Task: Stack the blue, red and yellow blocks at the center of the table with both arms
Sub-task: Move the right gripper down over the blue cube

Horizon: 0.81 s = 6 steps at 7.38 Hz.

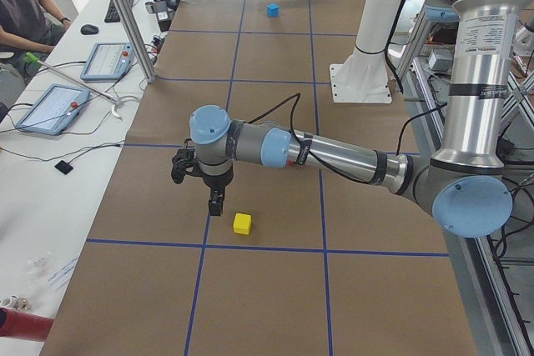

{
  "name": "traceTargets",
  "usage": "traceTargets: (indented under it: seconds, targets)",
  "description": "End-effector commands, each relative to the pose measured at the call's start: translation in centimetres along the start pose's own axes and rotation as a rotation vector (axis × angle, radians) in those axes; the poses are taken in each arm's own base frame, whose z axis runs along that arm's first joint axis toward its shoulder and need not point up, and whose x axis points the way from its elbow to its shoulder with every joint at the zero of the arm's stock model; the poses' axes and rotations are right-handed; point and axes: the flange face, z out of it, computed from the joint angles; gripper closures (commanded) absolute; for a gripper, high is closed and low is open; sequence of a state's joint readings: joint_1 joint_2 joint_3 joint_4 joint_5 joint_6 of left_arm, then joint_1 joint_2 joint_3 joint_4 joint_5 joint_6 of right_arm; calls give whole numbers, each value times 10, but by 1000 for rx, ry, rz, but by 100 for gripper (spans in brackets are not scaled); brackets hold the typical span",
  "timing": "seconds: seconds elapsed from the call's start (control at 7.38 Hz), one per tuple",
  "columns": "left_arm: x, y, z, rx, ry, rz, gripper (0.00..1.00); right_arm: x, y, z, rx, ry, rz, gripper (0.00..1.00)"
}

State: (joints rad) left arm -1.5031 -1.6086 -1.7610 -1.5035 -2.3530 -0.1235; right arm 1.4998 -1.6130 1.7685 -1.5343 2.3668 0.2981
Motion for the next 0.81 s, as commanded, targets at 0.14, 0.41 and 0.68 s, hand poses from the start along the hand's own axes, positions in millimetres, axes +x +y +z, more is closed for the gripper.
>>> traceTargets:
  seconds: [0.14, 0.41, 0.68]
  targets:
    - [13, 0, 15, -19, 4, 18, 0, -36, 8, 25, -1, -23, -121, 0]
    - [13, 0, 15, -19, 4, 18, 0, -65, 24, 54, -5, -47, -249, 0]
    - [15, 0, 14, -16, 6, 21, 0, -77, 62, 93, -7, -46, -405, 0]
